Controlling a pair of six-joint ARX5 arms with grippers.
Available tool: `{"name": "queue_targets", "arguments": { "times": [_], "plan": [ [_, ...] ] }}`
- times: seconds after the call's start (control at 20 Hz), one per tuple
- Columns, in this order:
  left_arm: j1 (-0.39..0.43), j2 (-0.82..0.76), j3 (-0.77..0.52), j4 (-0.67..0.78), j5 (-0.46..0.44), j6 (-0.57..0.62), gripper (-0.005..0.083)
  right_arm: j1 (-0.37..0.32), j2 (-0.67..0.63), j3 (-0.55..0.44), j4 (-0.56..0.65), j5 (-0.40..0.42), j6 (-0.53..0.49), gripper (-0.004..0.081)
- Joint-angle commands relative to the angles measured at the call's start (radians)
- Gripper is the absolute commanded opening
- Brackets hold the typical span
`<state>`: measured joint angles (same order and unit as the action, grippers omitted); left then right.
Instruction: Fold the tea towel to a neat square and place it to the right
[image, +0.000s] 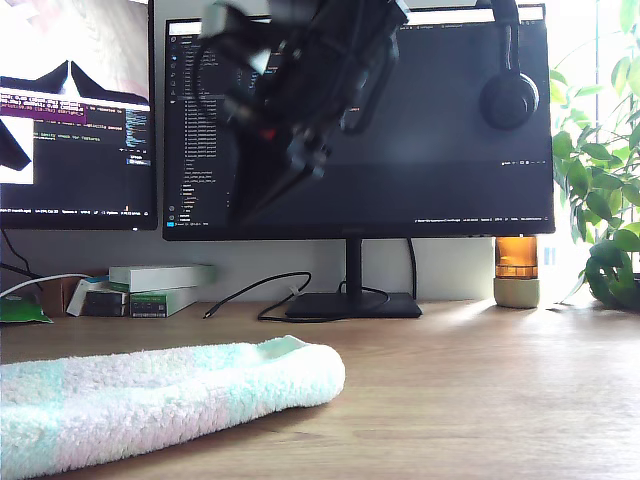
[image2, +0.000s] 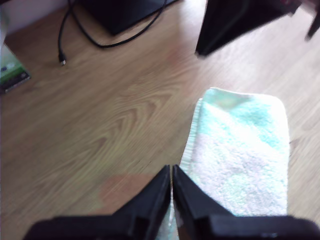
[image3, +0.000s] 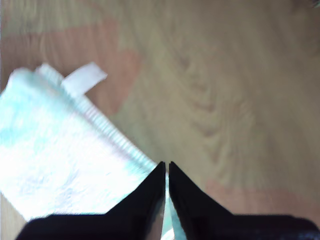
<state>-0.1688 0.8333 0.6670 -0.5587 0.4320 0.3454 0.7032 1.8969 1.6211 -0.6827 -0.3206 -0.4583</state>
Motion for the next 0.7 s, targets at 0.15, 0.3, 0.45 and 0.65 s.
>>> {"name": "queue_targets", "arguments": {
  "times": [0.15, 0.3, 0.45, 0.65],
  "plan": [
    [0.055, 0.003, -0.029, 0.014, 0.087, 0.014, -0.0024, -0.03, -0.147, -0.182, 0.143, -0.001, 0.046, -0.0012],
    [0.057, 0.005, -0.048, 0.015, 0.134, 0.014, -0.0024, -0.042, -0.245, -0.348, 0.29, 0.006, 0.106, -0.0012],
    [0.055, 0.005, -0.056, 0.006, 0.14, -0.004, -0.0024, -0.043, -0.307, -0.481, 0.407, 0.006, 0.241, -0.0012],
    [0.055, 0.005, -0.056, -0.013, 0.151, -0.025, -0.0024, -0.035, -0.274, -0.523, 0.41, 0.005, 0.414, -0.0012]
  ]
}}
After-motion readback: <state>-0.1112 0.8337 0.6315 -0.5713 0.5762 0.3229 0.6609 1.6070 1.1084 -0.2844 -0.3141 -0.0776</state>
